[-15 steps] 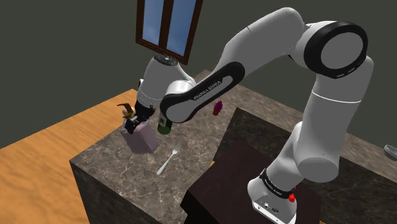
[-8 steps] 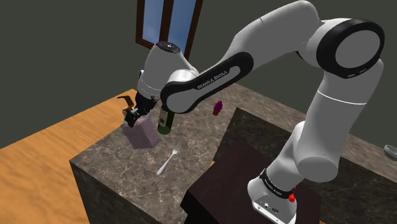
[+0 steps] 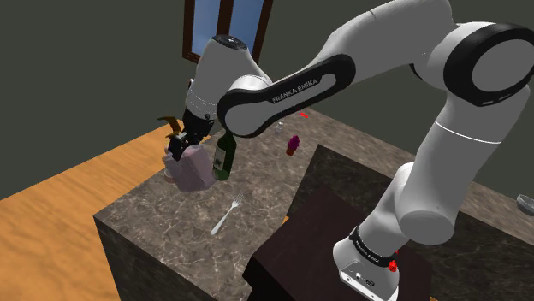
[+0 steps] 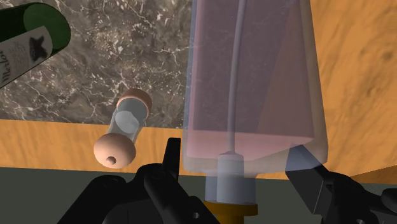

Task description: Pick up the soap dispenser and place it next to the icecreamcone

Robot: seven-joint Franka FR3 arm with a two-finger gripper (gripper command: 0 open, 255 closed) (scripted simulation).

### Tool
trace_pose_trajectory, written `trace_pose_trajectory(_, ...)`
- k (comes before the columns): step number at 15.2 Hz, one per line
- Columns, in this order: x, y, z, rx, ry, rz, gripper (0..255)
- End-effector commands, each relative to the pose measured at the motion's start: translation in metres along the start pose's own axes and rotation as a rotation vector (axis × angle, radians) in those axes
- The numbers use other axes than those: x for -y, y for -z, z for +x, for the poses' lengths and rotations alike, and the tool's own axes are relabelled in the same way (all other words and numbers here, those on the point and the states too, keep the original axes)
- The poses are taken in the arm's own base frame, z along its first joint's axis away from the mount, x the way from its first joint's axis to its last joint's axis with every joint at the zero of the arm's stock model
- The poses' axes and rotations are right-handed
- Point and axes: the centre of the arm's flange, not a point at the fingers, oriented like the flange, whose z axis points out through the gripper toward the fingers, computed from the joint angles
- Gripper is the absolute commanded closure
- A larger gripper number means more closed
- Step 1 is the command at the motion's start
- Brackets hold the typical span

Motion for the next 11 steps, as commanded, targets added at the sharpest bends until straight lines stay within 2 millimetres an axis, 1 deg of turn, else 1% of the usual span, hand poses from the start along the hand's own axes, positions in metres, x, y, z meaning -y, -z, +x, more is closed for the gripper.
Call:
trace_pose_trajectory(1,-0.001,0.011,0.003,0.0,0.0,0.0,255)
trace_pose_trajectory(11,0.0,0.06,0.016,0.0,0.0,0.0,255)
